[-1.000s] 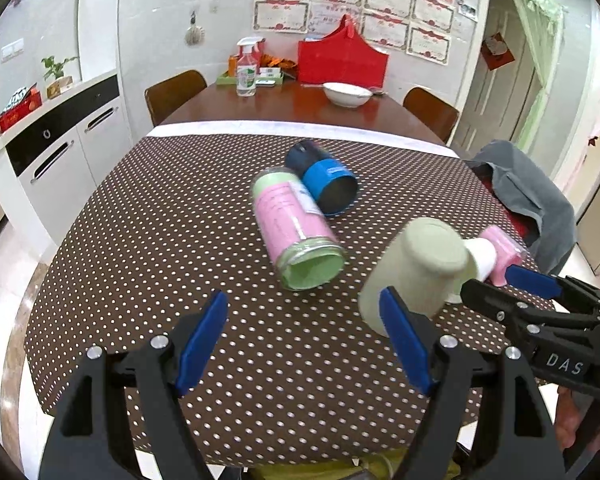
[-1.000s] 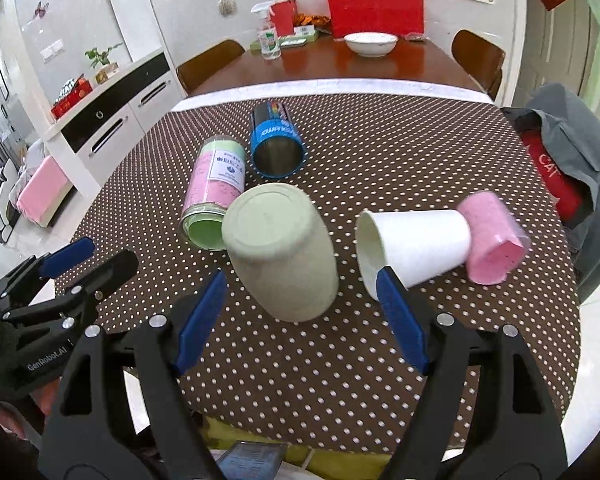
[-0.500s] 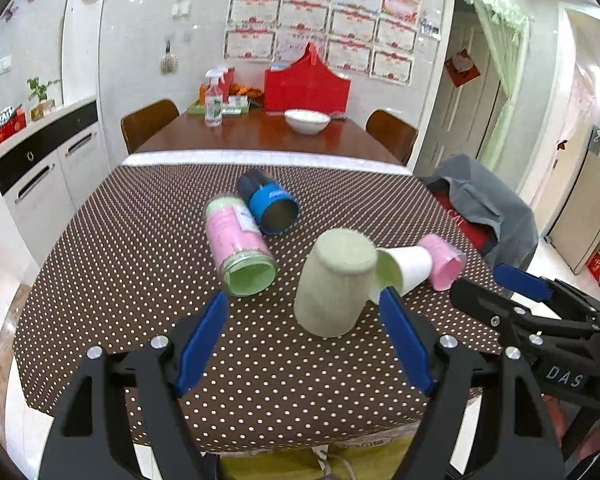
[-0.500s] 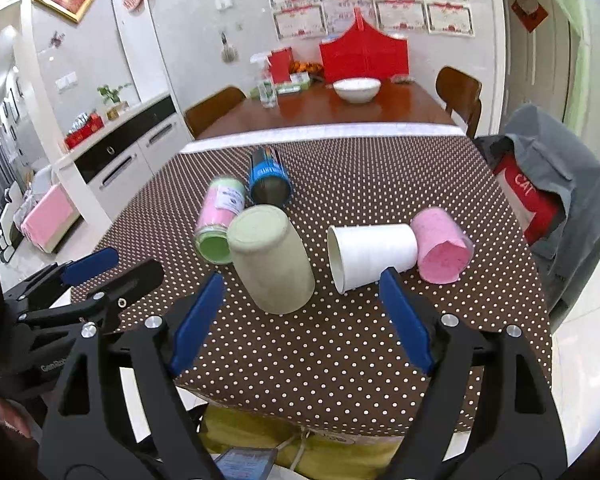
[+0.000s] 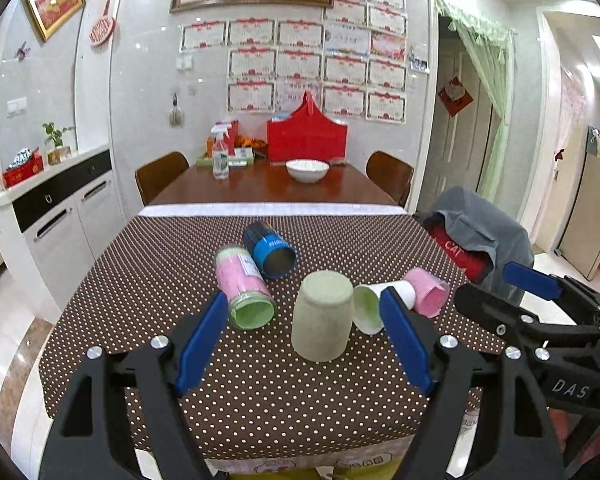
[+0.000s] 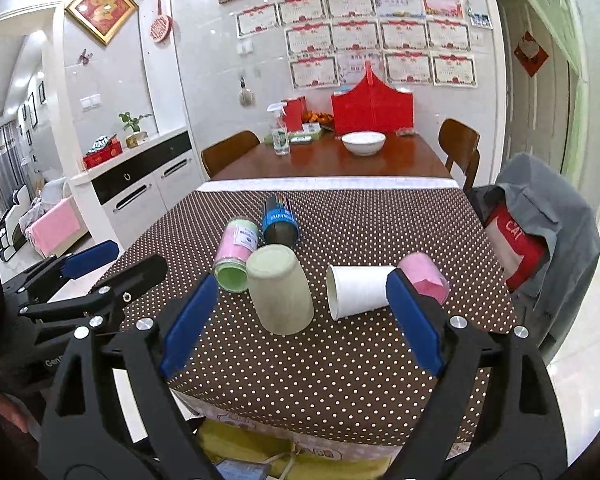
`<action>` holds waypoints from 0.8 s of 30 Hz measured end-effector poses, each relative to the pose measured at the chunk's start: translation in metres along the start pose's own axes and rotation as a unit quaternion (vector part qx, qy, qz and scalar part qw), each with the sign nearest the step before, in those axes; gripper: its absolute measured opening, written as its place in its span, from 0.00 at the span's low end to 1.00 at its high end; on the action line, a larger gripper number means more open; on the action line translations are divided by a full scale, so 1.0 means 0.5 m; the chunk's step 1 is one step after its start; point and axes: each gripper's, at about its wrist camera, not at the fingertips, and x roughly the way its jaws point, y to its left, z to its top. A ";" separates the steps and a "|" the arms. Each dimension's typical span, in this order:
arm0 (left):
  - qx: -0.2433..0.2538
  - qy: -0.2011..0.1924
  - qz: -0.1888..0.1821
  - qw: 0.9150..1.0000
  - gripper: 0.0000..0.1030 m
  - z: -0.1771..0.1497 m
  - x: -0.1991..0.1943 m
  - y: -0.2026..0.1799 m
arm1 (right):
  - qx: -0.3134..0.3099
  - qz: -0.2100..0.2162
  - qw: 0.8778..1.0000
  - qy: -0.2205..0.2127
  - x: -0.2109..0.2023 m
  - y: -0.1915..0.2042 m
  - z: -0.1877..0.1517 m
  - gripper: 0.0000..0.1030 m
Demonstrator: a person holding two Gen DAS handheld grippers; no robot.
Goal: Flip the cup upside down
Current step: 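Open the right gripper and withdraw it from the cup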
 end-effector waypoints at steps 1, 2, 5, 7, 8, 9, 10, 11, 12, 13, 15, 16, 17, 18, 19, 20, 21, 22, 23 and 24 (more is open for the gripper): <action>0.001 -0.005 0.002 1.000 0.75 0.002 -0.006 -0.002 | -0.001 0.001 1.000 -0.003 -0.004 0.000 0.001 0.84; 0.002 -0.010 0.005 1.000 0.75 0.004 -0.012 -0.003 | -0.002 0.001 1.000 -0.006 -0.008 0.000 0.001 0.84; 0.006 -0.023 0.011 1.000 0.75 0.007 -0.028 -0.009 | -0.004 0.005 1.000 -0.016 -0.018 -0.001 0.004 0.84; 0.007 -0.032 0.014 0.999 0.75 0.008 -0.041 -0.011 | -0.004 0.009 1.000 -0.023 -0.024 -0.002 0.007 0.85; 0.008 -0.037 0.015 0.999 0.75 0.008 -0.046 -0.012 | -0.005 0.010 1.000 -0.025 -0.027 -0.002 0.008 0.85; 0.008 -0.040 0.015 0.999 0.75 0.009 -0.048 -0.013 | -0.005 0.010 1.000 -0.027 -0.028 -0.004 0.009 0.85; 0.009 -0.042 0.016 0.999 0.75 0.010 -0.051 -0.013 | -0.005 0.009 1.000 -0.028 -0.030 -0.006 0.011 0.86; 0.009 -0.044 0.016 0.999 0.75 0.011 -0.052 -0.014 | -0.006 0.008 0.999 -0.030 -0.031 -0.005 0.011 0.86; 0.010 -0.046 0.016 0.999 0.75 0.011 -0.054 -0.014 | -0.006 0.008 0.999 -0.031 -0.032 -0.006 0.011 0.86; 0.011 -0.048 0.016 0.999 0.75 0.011 -0.056 -0.014 | -0.006 0.008 0.999 -0.032 -0.034 -0.006 0.012 0.86; 0.011 -0.053 0.019 0.998 0.75 0.011 -0.057 -0.016 | -0.006 0.008 0.999 -0.034 -0.035 -0.003 0.010 0.86; 0.011 -0.054 0.019 0.998 0.75 0.011 -0.056 -0.016 | -0.006 0.008 0.999 -0.032 -0.035 -0.004 0.009 0.86; 0.010 -0.054 0.019 0.998 0.75 0.011 -0.055 -0.015 | -0.006 0.009 0.999 -0.031 -0.034 -0.003 0.010 0.86; 0.009 -0.054 0.018 0.998 0.75 0.010 -0.054 -0.014 | -0.007 0.008 1.000 -0.030 -0.034 -0.003 0.010 0.86; 0.009 -0.054 0.017 0.998 0.75 0.009 -0.053 -0.012 | -0.008 0.008 1.000 -0.029 -0.031 -0.005 0.011 0.86; 0.008 -0.053 0.016 0.998 0.75 0.009 -0.051 -0.011 | -0.008 0.007 1.000 -0.027 -0.030 -0.004 0.011 0.86; 0.007 -0.052 0.016 0.999 0.75 0.008 -0.049 -0.010 | -0.008 0.006 1.000 -0.026 -0.029 -0.004 0.011 0.86; 0.007 -0.050 0.016 0.999 0.75 0.007 -0.048 -0.010 | -0.008 0.007 1.000 -0.025 -0.027 -0.004 0.010 0.86; 0.007 -0.050 0.015 0.999 0.75 0.007 -0.047 -0.008 | -0.008 0.007 1.000 -0.024 -0.026 -0.004 0.009 0.86; 0.007 -0.048 0.014 0.999 0.75 0.006 -0.045 -0.007 | -0.007 0.007 1.000 -0.024 -0.026 -0.004 0.010 0.86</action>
